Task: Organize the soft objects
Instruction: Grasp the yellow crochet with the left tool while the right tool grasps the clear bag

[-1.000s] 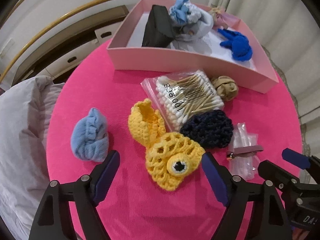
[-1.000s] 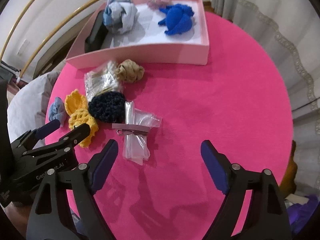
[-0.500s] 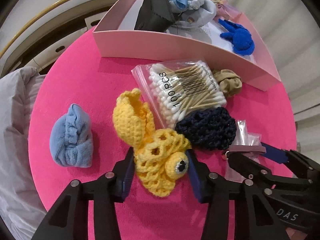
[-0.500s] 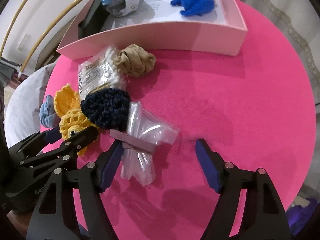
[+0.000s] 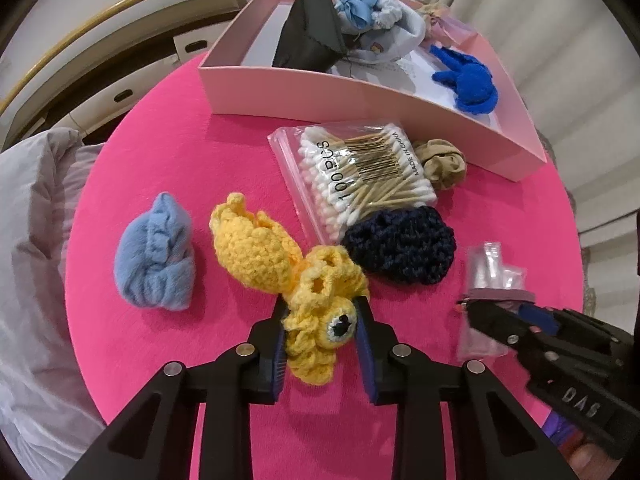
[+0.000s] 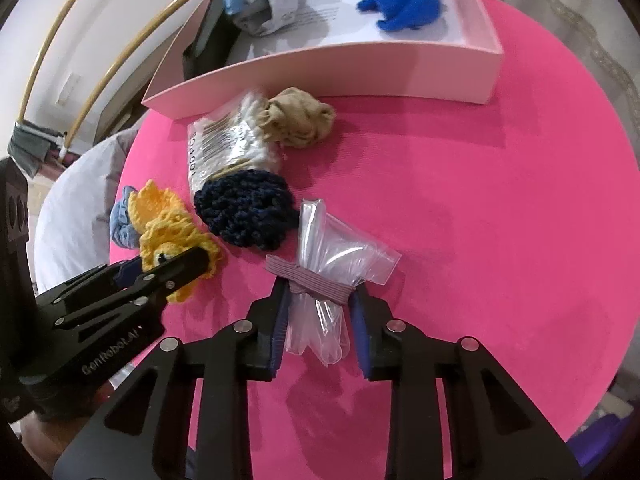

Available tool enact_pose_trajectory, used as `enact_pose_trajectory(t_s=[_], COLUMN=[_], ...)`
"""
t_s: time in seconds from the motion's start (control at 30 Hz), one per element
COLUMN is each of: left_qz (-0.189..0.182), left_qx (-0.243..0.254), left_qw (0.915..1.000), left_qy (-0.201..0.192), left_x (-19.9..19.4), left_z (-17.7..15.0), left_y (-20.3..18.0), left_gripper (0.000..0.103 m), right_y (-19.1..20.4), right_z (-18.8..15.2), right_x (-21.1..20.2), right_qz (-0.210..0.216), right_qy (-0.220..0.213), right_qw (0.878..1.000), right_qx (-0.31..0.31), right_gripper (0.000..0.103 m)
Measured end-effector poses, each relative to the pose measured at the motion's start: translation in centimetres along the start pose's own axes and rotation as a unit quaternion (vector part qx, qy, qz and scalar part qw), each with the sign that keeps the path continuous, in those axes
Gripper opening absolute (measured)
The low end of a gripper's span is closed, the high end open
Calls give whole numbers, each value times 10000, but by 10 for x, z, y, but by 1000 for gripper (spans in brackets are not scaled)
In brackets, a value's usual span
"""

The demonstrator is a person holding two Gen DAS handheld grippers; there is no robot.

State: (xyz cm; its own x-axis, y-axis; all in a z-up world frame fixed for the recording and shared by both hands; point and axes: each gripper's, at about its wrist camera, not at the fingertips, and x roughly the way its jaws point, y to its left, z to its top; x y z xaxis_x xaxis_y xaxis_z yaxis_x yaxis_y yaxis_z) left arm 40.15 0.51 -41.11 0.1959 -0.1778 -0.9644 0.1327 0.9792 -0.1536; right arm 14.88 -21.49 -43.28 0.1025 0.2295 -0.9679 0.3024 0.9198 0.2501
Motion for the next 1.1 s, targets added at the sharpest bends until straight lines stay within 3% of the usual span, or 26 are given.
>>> enact_pose_trajectory(t_s=[0.43, 0.8, 1.1], left_qz=[-8, -43, -83], left_qx=[144, 439, 502], left_qw=[9994, 9949, 9942], left_qy=[-307, -912, -947], left_x=[-59, -109, -100], left_z=[4, 69, 123], left_y=[-15, -43, -52], left_gripper=[26, 26, 26], right_y=[-13, -7, -7], right_z=[11, 84, 139], right_x=[-59, -103, -101], right_qz=[-83, -174, -209], right_qy=[-420, -1031, -1060], right_qw=[9991, 9944, 9938], right_qx=[70, -148, -252], right_gripper=[26, 26, 26])
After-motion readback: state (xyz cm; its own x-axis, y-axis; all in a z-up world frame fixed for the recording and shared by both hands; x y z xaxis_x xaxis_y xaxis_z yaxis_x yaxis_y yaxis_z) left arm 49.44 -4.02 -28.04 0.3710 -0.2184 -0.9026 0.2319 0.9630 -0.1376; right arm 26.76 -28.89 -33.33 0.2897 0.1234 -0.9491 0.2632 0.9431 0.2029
